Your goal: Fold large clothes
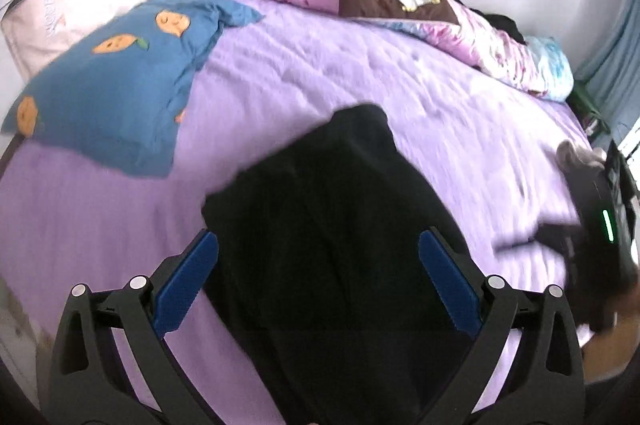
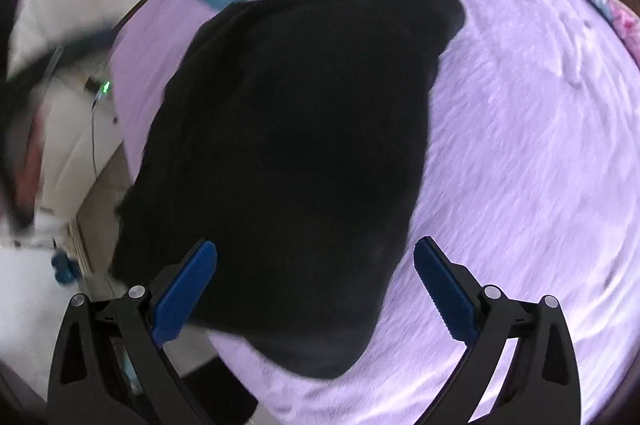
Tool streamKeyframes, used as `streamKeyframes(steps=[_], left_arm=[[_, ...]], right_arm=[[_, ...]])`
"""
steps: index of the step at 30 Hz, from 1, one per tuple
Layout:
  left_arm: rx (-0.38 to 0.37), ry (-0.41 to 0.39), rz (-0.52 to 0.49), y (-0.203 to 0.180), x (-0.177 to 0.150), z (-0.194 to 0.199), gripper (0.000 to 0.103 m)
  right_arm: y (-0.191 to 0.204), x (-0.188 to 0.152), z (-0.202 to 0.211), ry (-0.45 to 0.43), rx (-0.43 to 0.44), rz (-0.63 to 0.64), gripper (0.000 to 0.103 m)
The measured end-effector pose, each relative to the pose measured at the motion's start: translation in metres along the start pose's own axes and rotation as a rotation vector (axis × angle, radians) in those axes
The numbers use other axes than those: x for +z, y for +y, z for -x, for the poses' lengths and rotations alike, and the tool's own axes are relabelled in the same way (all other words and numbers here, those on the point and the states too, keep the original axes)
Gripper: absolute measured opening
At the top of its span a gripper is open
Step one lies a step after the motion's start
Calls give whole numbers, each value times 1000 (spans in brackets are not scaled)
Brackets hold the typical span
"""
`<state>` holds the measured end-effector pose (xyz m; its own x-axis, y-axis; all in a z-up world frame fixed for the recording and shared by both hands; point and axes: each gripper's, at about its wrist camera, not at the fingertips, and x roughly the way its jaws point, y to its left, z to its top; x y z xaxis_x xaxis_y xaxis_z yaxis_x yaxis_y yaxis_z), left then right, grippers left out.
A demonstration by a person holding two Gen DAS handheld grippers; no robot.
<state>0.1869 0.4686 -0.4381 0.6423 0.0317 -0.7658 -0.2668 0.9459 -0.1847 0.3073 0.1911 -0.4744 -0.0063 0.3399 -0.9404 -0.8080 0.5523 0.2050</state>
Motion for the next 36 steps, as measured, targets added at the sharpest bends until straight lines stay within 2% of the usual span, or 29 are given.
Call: streamKeyframes(steps=[2,5,6,10,14,18,22,25,27,31,34,36], left_arm=[[-28,-18,17,6,18,-18,97],[-79,16,39,8,30,-54,97],[-87,48,65,11,29,-72,97],[-25,183,136,29,11,-135,97],[26,152,102,26,-9,-159,98],[-19,155,125,37,-11,-168,98],[-4,164,121,34,0,-150,97],[66,124,149,27,0,-109,97],[102,113,195,19,-14,-80,97],[231,169,207,-10,-70,-45,97],[274,234,227,-30,-121,-38,97],[267,217,256,-32,-146,-42,98]], right_arm=[[8,-10,-1,-2,40,-14,97],[15,-18,-16,9,73,-62,97],[15,-19,-24,13,57,-73,97],[14,-27,-56,32,-54,-72,98],[12,-31,-84,24,-78,-49,99],[11,-35,-91,-24,-72,-38,99],[19,-31,-68,-27,-90,-44,98],[29,-35,-36,-79,-72,-45,98],[40,-45,-22,-107,-75,-13,98],[38,-66,-42,-34,-82,-19,98],[20,-67,-75,24,-55,-42,98],[12,-61,-90,49,-39,-51,99]])
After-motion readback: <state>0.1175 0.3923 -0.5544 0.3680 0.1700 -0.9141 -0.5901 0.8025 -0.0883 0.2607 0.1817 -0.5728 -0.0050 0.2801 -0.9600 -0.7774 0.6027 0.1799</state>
